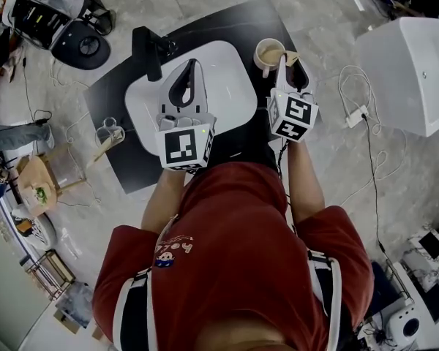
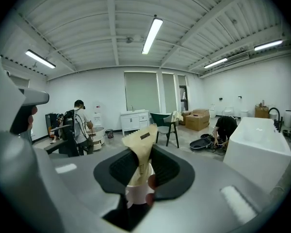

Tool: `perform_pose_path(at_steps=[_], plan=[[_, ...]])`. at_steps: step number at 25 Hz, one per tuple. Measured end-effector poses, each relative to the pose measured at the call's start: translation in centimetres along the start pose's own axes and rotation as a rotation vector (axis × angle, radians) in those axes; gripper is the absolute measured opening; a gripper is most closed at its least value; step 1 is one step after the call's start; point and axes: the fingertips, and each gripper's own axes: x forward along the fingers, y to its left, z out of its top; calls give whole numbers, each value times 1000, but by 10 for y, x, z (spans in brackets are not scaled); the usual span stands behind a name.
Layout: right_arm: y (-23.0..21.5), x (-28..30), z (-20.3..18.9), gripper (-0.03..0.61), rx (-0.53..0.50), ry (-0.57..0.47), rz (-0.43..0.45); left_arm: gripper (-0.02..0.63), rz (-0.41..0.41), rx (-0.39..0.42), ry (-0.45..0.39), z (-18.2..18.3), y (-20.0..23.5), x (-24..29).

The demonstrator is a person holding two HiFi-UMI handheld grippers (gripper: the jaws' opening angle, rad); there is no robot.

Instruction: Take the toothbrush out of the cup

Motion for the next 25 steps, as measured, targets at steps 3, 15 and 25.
perform_pose_path(at_steps=[3, 15, 25], plan=[[1, -6, 13, 86, -13, -39, -12, 5, 6, -10, -7, 1, 2, -2], [30, -39, 88, 84, -154, -183, 34, 5, 40, -46, -58, 13, 18, -17], [93, -67, 148, 84, -201, -324, 175, 5, 154, -60, -119, 32, 59, -54]])
